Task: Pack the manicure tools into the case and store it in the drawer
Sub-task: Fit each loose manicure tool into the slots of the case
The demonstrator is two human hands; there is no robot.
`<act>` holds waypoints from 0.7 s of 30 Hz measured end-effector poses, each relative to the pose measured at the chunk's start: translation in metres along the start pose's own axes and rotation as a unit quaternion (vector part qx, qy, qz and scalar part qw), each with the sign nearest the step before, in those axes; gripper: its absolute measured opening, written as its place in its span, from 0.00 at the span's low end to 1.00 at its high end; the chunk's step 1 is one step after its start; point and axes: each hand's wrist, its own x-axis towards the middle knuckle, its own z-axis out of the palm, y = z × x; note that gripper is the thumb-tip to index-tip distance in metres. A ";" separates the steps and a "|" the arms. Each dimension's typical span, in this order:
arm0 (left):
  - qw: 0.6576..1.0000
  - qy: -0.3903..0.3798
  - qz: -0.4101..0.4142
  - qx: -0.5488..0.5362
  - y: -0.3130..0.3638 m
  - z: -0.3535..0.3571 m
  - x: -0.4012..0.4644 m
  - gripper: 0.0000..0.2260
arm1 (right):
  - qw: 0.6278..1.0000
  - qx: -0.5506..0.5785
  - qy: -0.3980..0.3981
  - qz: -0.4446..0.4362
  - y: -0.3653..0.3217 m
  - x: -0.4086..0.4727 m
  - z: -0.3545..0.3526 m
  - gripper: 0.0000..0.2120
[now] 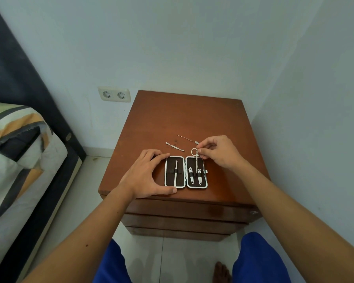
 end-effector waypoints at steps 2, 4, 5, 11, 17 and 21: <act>1.000 0.000 0.001 0.001 0.000 0.000 0.000 0.52 | 1.000 -0.020 0.010 -0.010 0.000 -0.002 0.000 0.03; 1.000 0.002 0.002 0.001 0.000 0.000 0.000 0.52 | 1.000 -0.018 0.021 -0.008 0.001 -0.002 0.000 0.03; 1.000 0.003 0.003 0.000 0.000 0.000 0.000 0.52 | 1.000 -0.013 0.025 -0.004 0.001 -0.002 0.000 0.03; 1.000 0.004 0.002 0.001 0.001 0.000 0.000 0.52 | 1.000 -0.030 0.007 -0.005 -0.002 -0.004 0.005 0.03; 1.000 0.001 -0.003 -0.005 0.000 0.001 0.000 0.53 | 0.987 -0.149 -0.020 -0.058 -0.003 -0.016 0.003 0.03; 1.000 0.003 0.000 -0.003 0.001 0.000 -0.001 0.52 | 0.983 -0.155 -0.047 -0.087 0.006 -0.028 0.004 0.08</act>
